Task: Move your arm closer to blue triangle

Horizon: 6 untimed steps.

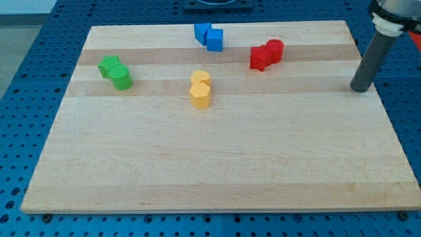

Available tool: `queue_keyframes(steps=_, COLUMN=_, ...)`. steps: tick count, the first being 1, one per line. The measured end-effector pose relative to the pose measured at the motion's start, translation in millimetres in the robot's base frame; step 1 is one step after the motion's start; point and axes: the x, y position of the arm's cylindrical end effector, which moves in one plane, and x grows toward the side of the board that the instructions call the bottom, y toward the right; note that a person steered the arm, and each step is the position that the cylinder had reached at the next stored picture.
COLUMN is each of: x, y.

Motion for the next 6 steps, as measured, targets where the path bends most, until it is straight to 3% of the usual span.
queue_keyframes(steps=2, x=14, y=0)
queue_keyframes(steps=4, x=-80, y=-25)
queue_keyframes(steps=5, x=-141, y=-63)
queue_keyframes(steps=6, x=-170, y=-136)
